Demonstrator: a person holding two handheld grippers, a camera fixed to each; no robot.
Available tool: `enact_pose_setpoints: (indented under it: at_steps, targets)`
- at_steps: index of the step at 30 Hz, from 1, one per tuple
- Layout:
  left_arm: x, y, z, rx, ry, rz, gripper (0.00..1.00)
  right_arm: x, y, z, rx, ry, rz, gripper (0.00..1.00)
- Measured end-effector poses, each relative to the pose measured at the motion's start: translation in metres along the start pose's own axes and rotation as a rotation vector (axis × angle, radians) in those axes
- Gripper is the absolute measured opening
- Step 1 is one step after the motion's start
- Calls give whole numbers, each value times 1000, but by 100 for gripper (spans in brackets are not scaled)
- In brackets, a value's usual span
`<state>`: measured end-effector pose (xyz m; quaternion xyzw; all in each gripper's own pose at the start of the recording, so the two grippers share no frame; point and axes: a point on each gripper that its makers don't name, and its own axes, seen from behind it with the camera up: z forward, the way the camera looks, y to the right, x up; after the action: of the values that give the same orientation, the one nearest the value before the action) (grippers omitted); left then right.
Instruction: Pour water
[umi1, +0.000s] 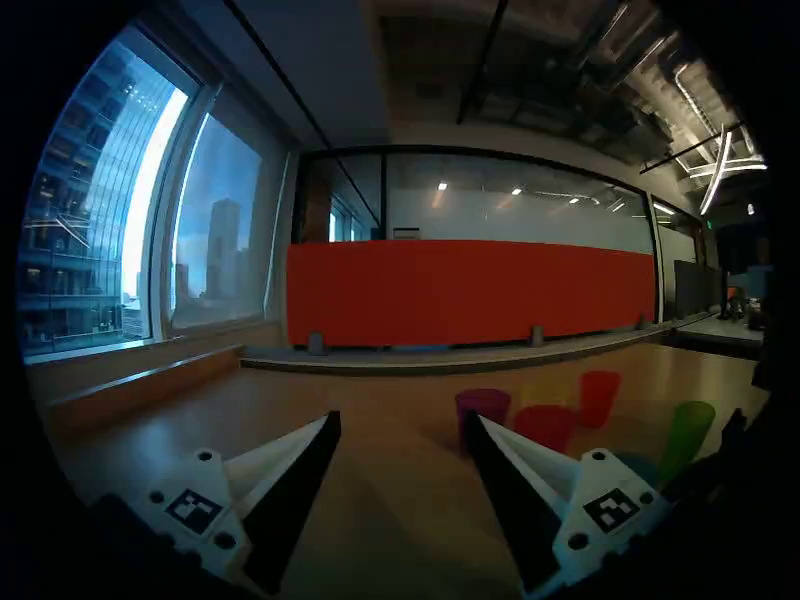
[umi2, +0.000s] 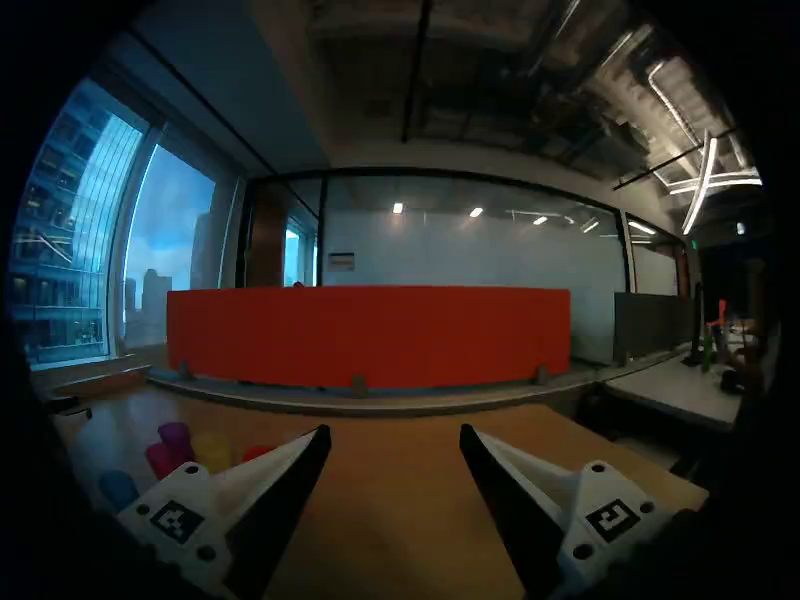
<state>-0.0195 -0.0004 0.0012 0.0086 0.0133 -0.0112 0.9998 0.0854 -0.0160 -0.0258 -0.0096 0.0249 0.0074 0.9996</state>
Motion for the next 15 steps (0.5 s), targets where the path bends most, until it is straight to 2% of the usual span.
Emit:
enact_pose_setpoints:
  at_steps: [15]
  targets:
    - [-5,0,2,-5,-15,-6,91,1,6,-2,-7,-2,13,100]
